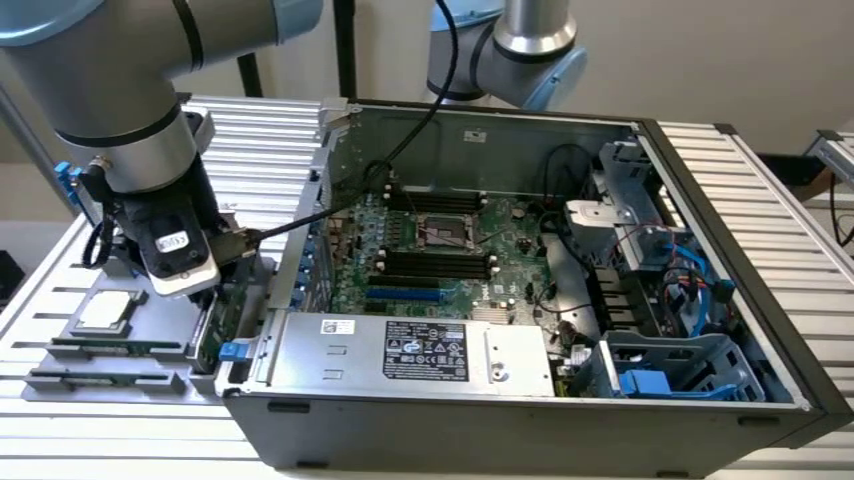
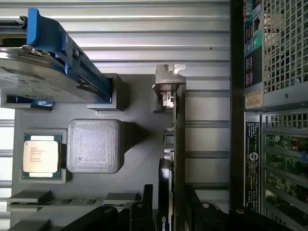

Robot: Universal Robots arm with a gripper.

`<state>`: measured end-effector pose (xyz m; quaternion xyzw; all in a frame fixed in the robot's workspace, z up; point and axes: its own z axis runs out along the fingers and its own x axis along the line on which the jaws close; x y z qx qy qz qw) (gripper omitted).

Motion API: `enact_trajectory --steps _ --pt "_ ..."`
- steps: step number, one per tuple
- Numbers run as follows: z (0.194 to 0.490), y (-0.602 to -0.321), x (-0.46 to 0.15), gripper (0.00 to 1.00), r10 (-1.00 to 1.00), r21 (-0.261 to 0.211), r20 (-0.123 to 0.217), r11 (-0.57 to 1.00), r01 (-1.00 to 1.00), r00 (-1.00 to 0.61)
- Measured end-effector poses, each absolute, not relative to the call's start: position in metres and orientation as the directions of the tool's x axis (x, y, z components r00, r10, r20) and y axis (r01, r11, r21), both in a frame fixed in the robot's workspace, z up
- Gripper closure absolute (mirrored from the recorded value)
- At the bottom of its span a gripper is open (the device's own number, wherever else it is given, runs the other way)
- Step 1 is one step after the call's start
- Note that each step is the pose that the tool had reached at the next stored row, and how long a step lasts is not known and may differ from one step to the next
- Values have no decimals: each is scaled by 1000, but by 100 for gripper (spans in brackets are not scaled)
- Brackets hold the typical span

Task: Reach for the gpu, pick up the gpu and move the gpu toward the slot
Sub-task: 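Pick up the gpu and move the gpu toward the slot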

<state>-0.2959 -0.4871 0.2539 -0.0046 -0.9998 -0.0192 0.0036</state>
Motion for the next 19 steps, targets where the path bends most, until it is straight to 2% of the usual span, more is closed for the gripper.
enact_trajectory --steps 19 --pt "242 -482 -298 62 12 37 7 999 13 -1000"
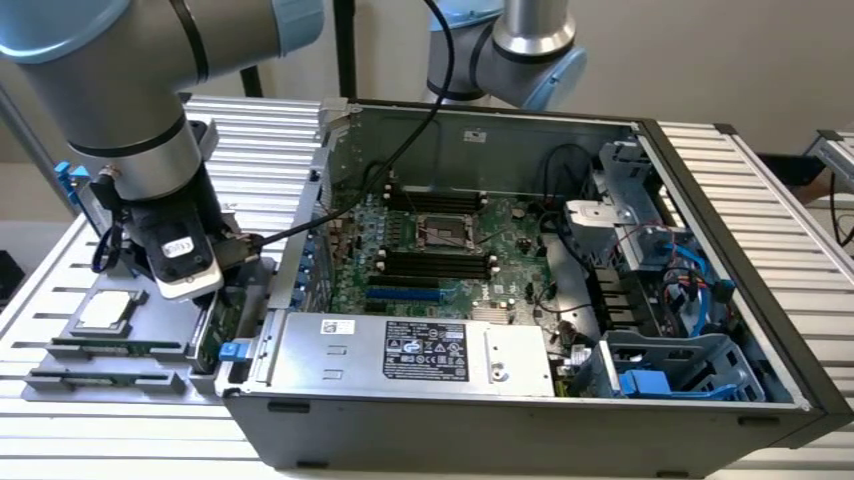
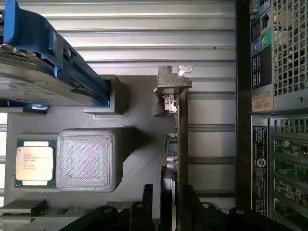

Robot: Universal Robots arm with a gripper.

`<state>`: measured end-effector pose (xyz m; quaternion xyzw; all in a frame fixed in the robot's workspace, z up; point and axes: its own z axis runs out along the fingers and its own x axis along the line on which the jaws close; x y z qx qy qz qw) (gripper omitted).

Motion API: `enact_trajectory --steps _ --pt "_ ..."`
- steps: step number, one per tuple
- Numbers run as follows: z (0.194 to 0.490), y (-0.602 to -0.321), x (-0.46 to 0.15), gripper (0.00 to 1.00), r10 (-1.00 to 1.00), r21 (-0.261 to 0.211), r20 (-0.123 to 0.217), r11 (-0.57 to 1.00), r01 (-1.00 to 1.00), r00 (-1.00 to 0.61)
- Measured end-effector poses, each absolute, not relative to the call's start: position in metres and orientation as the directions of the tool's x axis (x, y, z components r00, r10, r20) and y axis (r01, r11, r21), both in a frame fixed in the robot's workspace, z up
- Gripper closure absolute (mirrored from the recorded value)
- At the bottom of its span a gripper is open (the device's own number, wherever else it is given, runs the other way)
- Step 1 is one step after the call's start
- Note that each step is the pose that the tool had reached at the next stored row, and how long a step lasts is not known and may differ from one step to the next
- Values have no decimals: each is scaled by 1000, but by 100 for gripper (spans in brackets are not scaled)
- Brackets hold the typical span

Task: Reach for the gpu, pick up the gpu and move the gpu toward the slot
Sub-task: 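Pick up the gpu and move the gpu toward the slot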

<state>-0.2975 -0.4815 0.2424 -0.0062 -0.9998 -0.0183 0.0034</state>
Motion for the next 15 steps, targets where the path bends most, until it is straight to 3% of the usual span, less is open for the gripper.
enact_trajectory --steps 6,7,9,15 --pt "242 -481 -298 64 12 33 7 999 13 -1000" --pt "242 -481 -298 71 12 33 7 999 13 -1000" --pt "242 -481 -298 73 12 32 7 999 13 -1000" --pt "242 -481 -298 73 12 32 7 999 13 -1000"
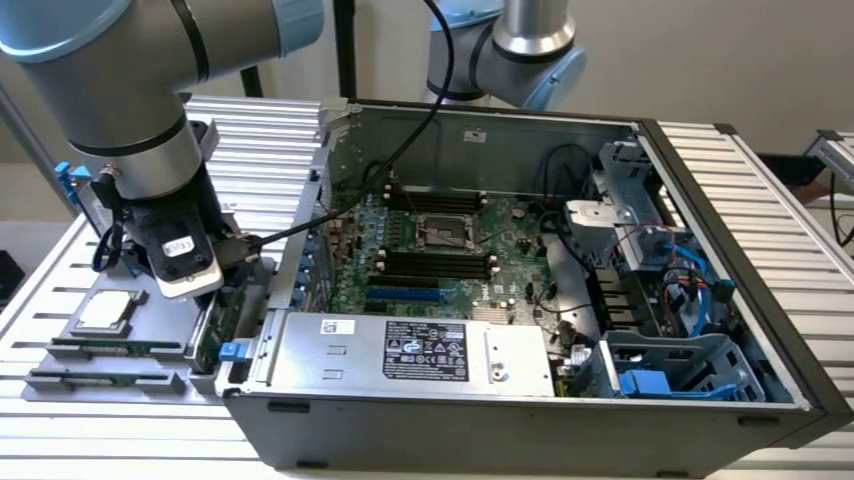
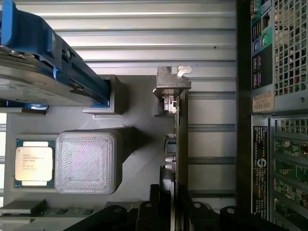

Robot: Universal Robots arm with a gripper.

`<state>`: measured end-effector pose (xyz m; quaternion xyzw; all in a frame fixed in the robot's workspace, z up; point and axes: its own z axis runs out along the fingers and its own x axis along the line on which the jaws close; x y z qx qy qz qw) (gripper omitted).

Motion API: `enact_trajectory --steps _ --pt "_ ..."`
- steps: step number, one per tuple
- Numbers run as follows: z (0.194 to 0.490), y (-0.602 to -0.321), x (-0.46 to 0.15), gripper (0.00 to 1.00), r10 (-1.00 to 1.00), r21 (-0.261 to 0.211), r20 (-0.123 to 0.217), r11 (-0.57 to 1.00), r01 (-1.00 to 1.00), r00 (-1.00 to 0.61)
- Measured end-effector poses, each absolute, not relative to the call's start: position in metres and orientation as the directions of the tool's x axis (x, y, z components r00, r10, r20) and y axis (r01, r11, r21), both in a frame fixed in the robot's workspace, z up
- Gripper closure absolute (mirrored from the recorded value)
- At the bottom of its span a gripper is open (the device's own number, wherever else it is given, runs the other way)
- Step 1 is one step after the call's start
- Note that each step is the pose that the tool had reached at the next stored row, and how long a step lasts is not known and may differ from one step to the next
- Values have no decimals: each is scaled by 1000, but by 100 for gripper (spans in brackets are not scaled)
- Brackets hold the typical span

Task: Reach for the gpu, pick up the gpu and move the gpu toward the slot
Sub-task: 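Pick up the gpu and move the gpu toward the slot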

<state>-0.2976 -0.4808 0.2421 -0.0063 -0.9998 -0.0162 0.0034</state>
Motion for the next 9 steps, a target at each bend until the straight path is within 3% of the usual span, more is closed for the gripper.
enact_trajectory --steps 9 --pt "250 -481 -298 73 12 33 10 999 13 -1000"
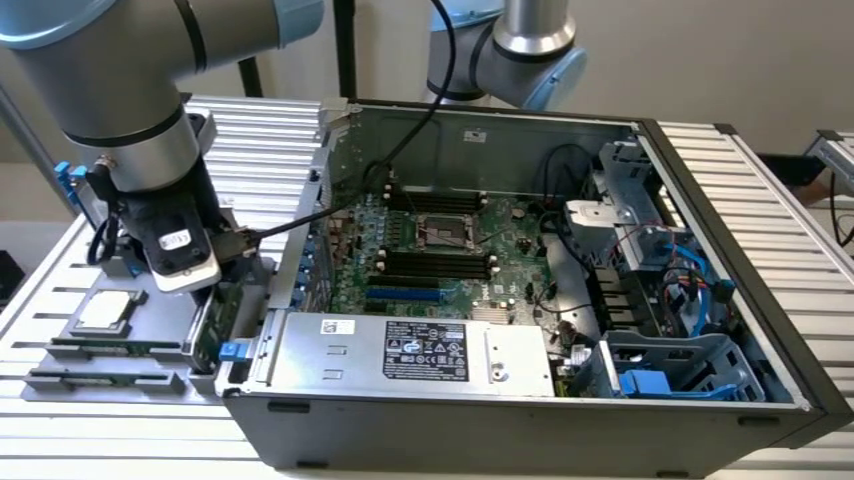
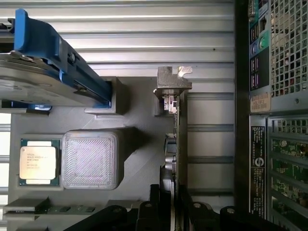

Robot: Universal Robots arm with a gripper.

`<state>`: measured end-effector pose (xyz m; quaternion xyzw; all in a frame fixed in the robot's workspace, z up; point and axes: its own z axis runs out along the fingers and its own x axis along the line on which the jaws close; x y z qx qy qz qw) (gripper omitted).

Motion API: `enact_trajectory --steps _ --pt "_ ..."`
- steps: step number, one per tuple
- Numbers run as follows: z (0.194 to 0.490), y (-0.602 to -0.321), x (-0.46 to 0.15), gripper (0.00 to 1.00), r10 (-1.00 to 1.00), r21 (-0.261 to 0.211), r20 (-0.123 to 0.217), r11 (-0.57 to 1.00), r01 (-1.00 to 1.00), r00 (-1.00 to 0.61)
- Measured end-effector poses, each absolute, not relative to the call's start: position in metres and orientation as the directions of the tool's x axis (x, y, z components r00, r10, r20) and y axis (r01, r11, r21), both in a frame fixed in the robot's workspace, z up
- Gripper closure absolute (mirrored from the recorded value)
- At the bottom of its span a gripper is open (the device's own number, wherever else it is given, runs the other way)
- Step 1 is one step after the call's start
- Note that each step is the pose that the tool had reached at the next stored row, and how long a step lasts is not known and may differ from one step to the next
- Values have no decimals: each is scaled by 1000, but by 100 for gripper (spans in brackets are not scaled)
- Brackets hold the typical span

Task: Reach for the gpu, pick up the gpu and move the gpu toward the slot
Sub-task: 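Pick up the gpu and move the gpu toward the slot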

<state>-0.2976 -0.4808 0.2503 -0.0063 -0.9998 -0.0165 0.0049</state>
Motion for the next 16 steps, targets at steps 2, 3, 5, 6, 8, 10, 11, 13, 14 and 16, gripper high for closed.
enact_trajectory --steps 2,3,5,6,8,10,11,13,14,16 --pt "253 -481 -298 73 12 33 11 999 13 -1000" --pt "254 -481 -298 73 12 33 11 999 13 -1000" --pt "257 -481 -297 73 12 33 12 999 13 -1000" --pt "259 -481 -297 73 12 33 13 999 13 -1000" --pt "264 -481 -297 73 12 33 14 999 13 -1000" --pt "271 -481 -297 74 12 33 16 999 13 -1000" --pt "275 -481 -296 74 12 33 17 999 13 -1000" --pt "284 -481 -295 74 12 33 18 999 13 -1000" --pt "289 -481 -294 74 12 33 19 999 13 -1000" --pt "298 -481 -291 74 12 33 19 999 13 -1000"
